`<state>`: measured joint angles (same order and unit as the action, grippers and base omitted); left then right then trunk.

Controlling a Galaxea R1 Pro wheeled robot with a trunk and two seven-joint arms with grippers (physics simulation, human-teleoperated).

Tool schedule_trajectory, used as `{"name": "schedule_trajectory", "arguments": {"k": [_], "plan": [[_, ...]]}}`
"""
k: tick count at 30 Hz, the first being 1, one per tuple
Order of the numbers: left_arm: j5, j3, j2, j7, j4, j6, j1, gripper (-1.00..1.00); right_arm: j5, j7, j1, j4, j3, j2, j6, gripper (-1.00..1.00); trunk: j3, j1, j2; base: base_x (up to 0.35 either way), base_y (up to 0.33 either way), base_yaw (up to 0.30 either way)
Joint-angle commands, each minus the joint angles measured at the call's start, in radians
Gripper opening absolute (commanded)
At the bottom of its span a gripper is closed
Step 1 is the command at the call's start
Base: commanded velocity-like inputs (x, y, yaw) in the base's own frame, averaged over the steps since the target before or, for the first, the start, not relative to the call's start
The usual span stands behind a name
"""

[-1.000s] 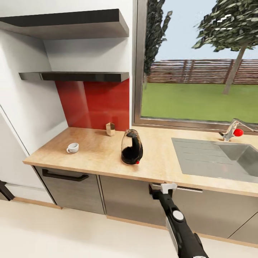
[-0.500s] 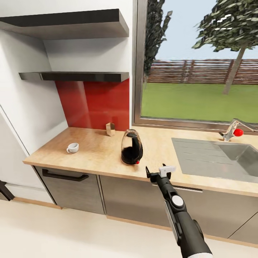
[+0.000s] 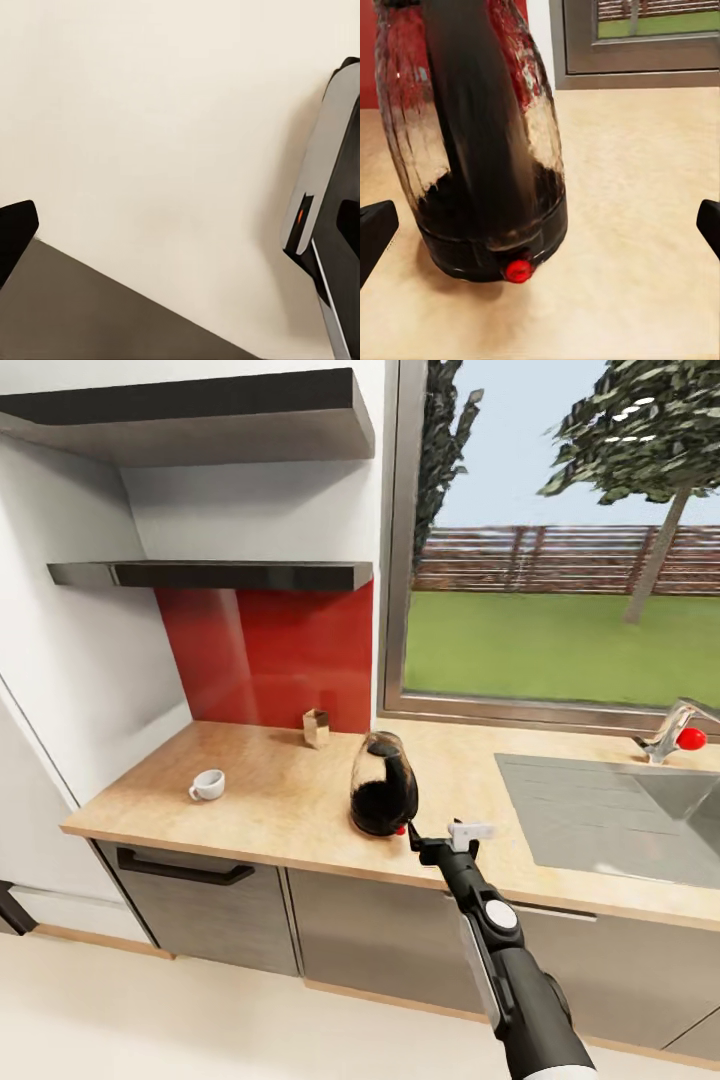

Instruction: Set up a coffee station on the kitchen countertop: keep the coffee maker on the countertop, move the bottle of coffee from the kitchen shelf to the counter next to the coffee maker, place a paper coffee filter on top of the coffee maker, put the saucer next to the coffee maker with the coffee cup on the saucer, and place the electric kettle next to the coffee maker.

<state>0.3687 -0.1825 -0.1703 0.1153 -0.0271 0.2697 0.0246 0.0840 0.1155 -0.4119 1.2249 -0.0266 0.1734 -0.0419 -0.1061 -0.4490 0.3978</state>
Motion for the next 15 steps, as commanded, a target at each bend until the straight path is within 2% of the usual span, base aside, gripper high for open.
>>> {"name": "schedule_trajectory", "arguments": {"k": [1, 7, 12, 15], "plan": [[0.005, -0.008, 0.001, 0.001, -0.003, 0.006, 0.001, 1.0, 0.008, 0.006, -0.001, 0.0, -0.003, 0.001, -0.005, 1.0, -0.002, -0.001, 0.002, 0.151, 0.129, 0.0], [0.005, -0.01, 0.002, 0.001, -0.003, 0.005, 0.0, 1.0, 0.009, 0.006, 0.0, -0.006, -0.002, 0.001, -0.004, 1.0, -0.002, -0.001, 0.002, 0.053, 0.036, 0.0], [0.004, -0.011, 0.002, 0.001, -0.004, 0.004, 0.0, 1.0, 0.009, 0.004, -0.001, -0.005, -0.002, 0.001, -0.003, 1.0, -0.002, -0.001, 0.002, 0.213, 0.145, 0.0], [0.007, -0.012, 0.002, 0.001, -0.005, 0.001, -0.007, 1.0, 0.013, 0.001, -0.001, -0.013, -0.004, 0.001, -0.005, 1.0, -0.002, -0.001, 0.002, 0.0, 0.0, 0.0]]}}
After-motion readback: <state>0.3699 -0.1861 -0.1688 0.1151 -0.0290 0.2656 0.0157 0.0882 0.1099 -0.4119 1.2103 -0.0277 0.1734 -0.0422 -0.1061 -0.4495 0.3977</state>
